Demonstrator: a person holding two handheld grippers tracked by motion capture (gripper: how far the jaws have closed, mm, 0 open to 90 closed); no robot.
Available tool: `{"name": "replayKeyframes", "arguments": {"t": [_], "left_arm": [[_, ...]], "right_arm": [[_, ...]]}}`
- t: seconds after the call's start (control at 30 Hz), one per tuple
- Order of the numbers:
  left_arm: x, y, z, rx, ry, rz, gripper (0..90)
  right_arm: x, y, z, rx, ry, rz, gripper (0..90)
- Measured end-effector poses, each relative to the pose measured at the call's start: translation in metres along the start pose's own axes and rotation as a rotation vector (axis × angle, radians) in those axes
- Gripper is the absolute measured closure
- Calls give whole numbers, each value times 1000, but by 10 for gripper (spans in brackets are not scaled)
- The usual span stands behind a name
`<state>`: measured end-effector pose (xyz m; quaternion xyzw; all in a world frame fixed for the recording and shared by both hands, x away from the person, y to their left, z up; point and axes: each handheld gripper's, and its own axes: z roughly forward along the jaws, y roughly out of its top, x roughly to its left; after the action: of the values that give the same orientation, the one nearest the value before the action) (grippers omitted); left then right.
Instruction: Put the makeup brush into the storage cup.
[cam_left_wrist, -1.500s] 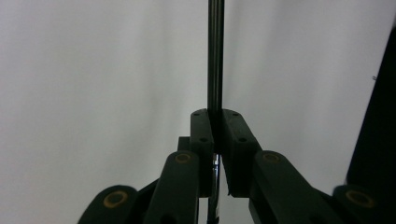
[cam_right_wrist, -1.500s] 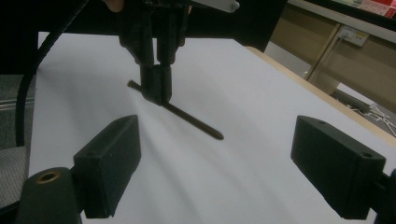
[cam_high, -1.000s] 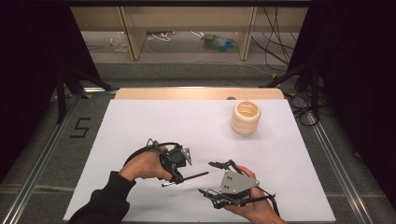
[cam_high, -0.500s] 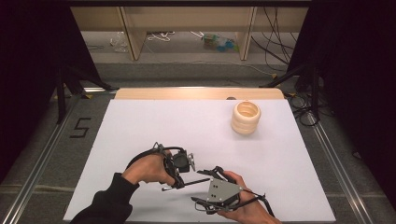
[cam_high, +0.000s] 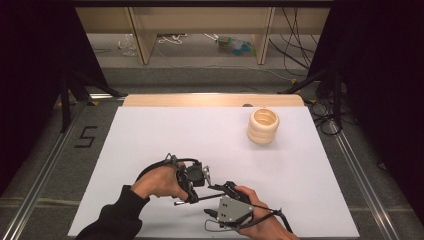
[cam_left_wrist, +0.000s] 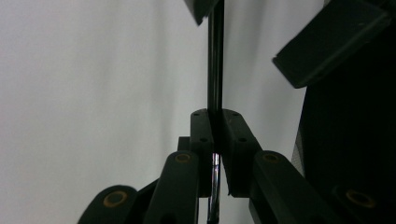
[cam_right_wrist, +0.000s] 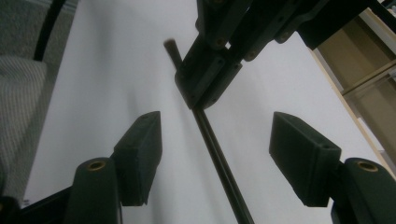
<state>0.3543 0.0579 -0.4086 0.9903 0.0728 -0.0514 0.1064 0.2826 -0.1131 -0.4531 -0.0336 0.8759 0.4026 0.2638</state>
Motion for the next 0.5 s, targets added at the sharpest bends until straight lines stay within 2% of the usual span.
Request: {"name": "replayKeyframes", "arguments": {"t": [0.07, 0.27, 0.37, 0.4, 0.43, 0.47, 0.5], "left_arm": [[0, 0, 0, -10, 6, 9, 835], [-3, 1, 0, -7, 2, 0, 836], [-3, 2, 0, -14, 8, 12, 836], [-3, 2, -1, -14, 7, 11, 835], [-3, 2, -1, -12, 7, 5, 836], [-3, 2, -1, -5, 13, 18, 835], [-3, 1, -1, -4, 13, 17, 835]], "right_arm": [[0, 0, 0, -1, 4, 5, 365], [0, 1, 2, 10, 4, -13, 405], [3, 1, 4, 37, 9, -7, 433], [1, 1, 4, 40, 10, -43, 442], [2, 1, 5, 47, 7, -49, 449], [3, 1, 6, 53, 11, -46, 458], [2, 2, 6, 54, 14, -71, 466]]}}
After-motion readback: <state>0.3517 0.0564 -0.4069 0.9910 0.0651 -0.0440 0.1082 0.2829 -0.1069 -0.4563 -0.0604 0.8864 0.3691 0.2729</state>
